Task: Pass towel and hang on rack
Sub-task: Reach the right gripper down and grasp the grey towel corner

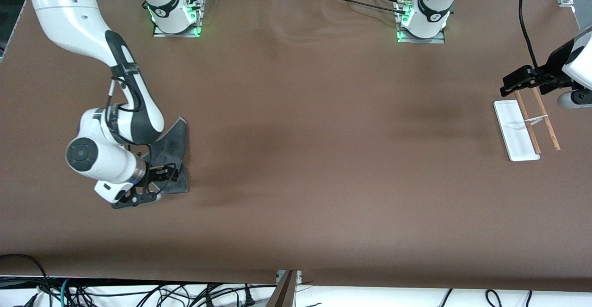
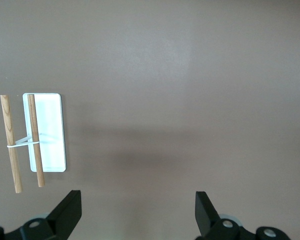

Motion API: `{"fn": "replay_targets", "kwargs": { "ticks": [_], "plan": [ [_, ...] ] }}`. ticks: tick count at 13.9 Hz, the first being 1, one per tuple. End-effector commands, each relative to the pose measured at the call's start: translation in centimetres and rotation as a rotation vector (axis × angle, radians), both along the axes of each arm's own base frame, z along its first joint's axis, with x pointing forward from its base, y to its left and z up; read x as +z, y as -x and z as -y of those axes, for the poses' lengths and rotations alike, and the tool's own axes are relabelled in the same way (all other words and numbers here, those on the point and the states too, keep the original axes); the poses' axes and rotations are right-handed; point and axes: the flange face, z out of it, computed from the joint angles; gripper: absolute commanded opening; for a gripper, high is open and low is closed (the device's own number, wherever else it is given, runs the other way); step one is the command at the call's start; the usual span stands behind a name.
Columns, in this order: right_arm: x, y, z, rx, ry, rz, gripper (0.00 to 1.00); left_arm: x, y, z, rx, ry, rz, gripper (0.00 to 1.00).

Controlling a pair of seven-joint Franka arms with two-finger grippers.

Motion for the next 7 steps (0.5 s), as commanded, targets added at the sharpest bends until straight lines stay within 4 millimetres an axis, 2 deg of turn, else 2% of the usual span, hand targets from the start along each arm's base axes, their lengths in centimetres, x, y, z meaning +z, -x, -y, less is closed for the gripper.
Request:
{"fn": "replay_targets", "kwargs": {
  "ticks": [1, 4, 5, 6, 7],
  "plan": [
    [-2.1, -0.1, -0.4, -0.002, -0.006, -0.011, 1.0, 0.6, -0.3, 0.1, -0.021, 0.004, -0.001, 1.0],
    [-4.6, 0.4, -1.0, 0.009, -0.001, -0.04, 1.0, 0.6, -0.3, 0.1, -0.021, 0.004, 0.001, 1.0],
    [-5.2, 0.7, -1.3, 0.009, -0.004, -0.044, 0.95, 0.6, -0.3, 0.1, -0.021, 0.004, 0.001, 1.0],
    [-5.8, 0.9, -1.3, 0.011, -0.005, -0.036, 0.76, 0.6, -0.3, 0.1, -0.021, 0.004, 0.001, 1.0],
    [-6.3, 1.2, -1.3, 0.012, -0.004, -0.04, 0.49, 0.6, -0.3, 0.1, -0.021, 0.004, 0.001, 1.0]
  ]
}}
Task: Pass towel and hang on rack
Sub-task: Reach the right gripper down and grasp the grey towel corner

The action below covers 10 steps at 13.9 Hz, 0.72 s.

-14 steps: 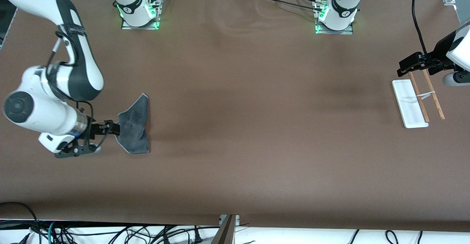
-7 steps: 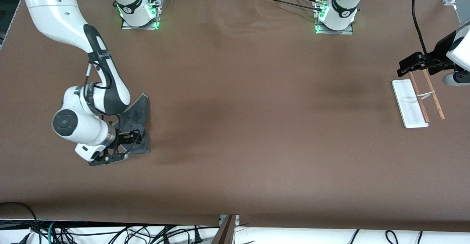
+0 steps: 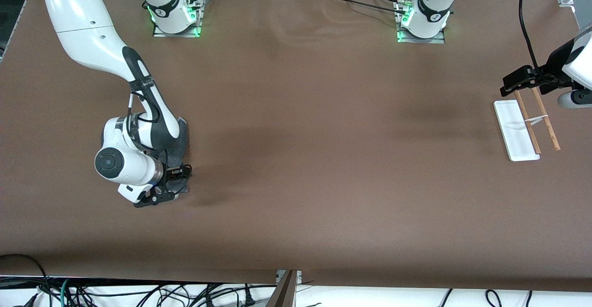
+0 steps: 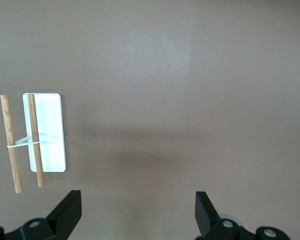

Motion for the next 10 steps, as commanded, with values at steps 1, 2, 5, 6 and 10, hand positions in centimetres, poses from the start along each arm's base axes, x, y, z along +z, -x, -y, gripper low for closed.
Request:
{"fn": "replay_targets", "kwargs": {
  "ticks": [1, 2, 5, 6, 10],
  "plan": [
    [-0.6, 0.4, -0.3, 0.0, -0.007, 0.007, 0.25, 0.6, -0.3, 0.1, -0.021, 0.004, 0.001, 1.0],
    [-0.5, 0.4, -0.4, 0.001, -0.007, 0.008, 0.07, 0.5, -0.4, 0.1, -0.021, 0.004, -0.001, 1.0],
    [0.5, 0.0, -0.5, 0.003, -0.01, 0.022, 0.0, 0.6, -0.3, 0.1, -0.021, 0.004, 0.001, 1.0],
    [1.4, -0.2, -0.4, 0.003, -0.012, 0.034, 0.0, 0.6, -0.3, 0.1, -0.021, 0.004, 0.001, 1.0],
    [8.2, -1.6, -0.5, -0.005, -0.018, 0.062, 0.0, 0.6, -0.3, 0.1, -0.021, 0.004, 0.001, 1.0]
  ]
}}
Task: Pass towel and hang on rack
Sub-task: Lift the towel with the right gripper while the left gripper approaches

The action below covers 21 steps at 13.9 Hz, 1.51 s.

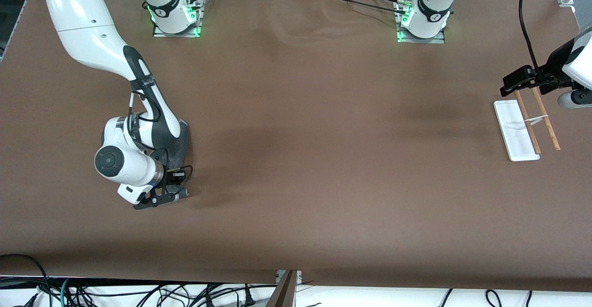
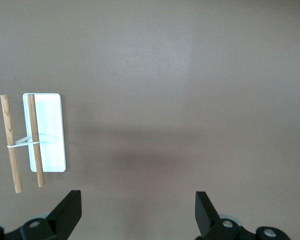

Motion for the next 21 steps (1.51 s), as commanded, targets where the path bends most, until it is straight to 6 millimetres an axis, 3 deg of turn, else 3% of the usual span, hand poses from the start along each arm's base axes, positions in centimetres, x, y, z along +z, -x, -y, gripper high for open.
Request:
{"fn": "replay_targets", "kwargs": {
  "ticks": [1, 2, 4, 9, 11, 14, 15, 17, 19, 21],
  "plan": [
    [6.7, -0.7, -0.6, -0.014, -0.011, 0.006, 0.0, 0.6, -0.3, 0.1, -0.021, 0.004, 0.001, 1.0],
    [8.9, -1.0, -1.2, -0.031, -0.011, 0.003, 0.0, 0.6, -0.3, 0.1, -0.021, 0.004, 0.001, 1.0],
    [12.5, -1.1, -4.5, -0.069, -0.008, -0.001, 0.0, 0.6, -0.3, 0.1, -0.021, 0.006, 0.001, 1.0],
    [18.8, 2.8, -20.6, -0.372, -0.038, 0.045, 0.0, 0.8, -0.4, 0.2, -0.025, 0.021, 0.007, 1.0],
    [21.1, 5.0, -26.1, -0.468, -0.081, 0.074, 0.0, -1.4, -1.6, 0.4, -0.03, 0.012, -0.029, 1.0],
    [22.9, 8.8, -33.1, -0.556, -0.141, 0.099, 0.0, -2.3, -2.3, 0.5, -0.033, 0.009, -0.046, 1.0],
    [23.2, 9.5, -34.4, -0.577, -0.163, 0.107, 0.0, -2.6, -2.4, 0.4, -0.032, 0.009, -0.051, 1.0],
    [23.6, 11.0, -36.8, -0.59, -0.198, 0.118, 0.0, -6.8, -3.9, 0.0, -0.024, 0.012, -0.138, 1.0],
    [23.1, 13.7, -41.0, -0.595, -0.247, 0.132, 0.0, -9.1, -4.4, -0.7, -0.011, 0.03, -0.184, 1.0],
    [22.3, 15.2, -43.8, -0.641, -0.301, 0.141, 0.0, -9.5, -4.5, -0.6, -0.049, 0.04, -0.193, 1.0]
  ]
}}
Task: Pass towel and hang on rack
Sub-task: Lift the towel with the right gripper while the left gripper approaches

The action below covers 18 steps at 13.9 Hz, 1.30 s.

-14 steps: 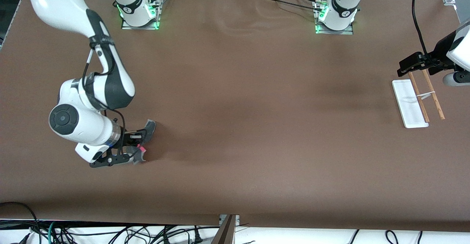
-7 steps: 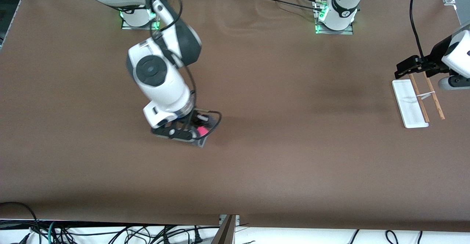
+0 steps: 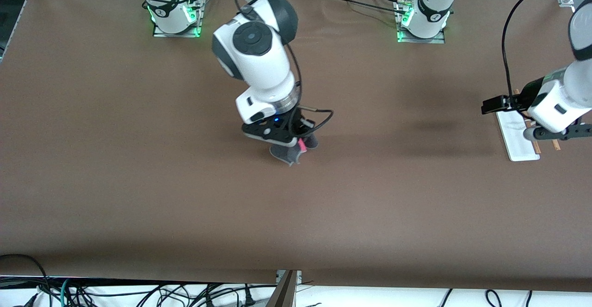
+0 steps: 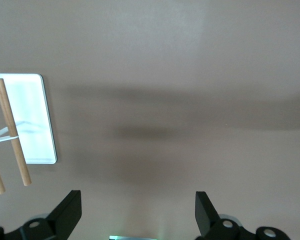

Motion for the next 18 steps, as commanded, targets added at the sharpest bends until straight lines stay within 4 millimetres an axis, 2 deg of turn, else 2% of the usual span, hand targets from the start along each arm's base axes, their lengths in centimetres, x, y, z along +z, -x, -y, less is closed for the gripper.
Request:
{"fn": "replay_targets", "kwargs": {
  "ticks": [1, 3, 6, 8, 10, 18],
  "plan": [
    [-0.6, 1.3, -2.9, -0.049, -0.051, 0.02, 0.0, 0.0, -0.3, 0.3, -0.072, 0.064, -0.025, 1.0],
    [-0.4, 1.8, -3.4, -0.039, -0.064, 0.022, 0.0, -2.5, -0.2, 1.8, -0.064, 0.2, -0.07, 1.0],
    [-0.3, 3.3, -5.2, -0.019, -0.086, 0.031, 0.0, -6.1, -1.0, 4.7, -0.136, 0.254, -0.096, 1.0],
    [-0.3, 3.5, -5.2, -0.023, -0.081, 0.025, 0.0, -9.3, 0.0, 7.0, -0.201, 0.287, -0.094, 1.0],
    [-0.4, 3.4, -5.2, -0.023, -0.082, 0.026, 0.0, -11.2, 0.9, 9.7, -0.236, 0.32, -0.098, 1.0],
    [-0.3, 3.2, -5.1, -0.02, -0.086, 0.033, 0.0, -18.2, 4.9, 26.1, -0.469, 0.395, 0.119, 1.0]
  ]
}}
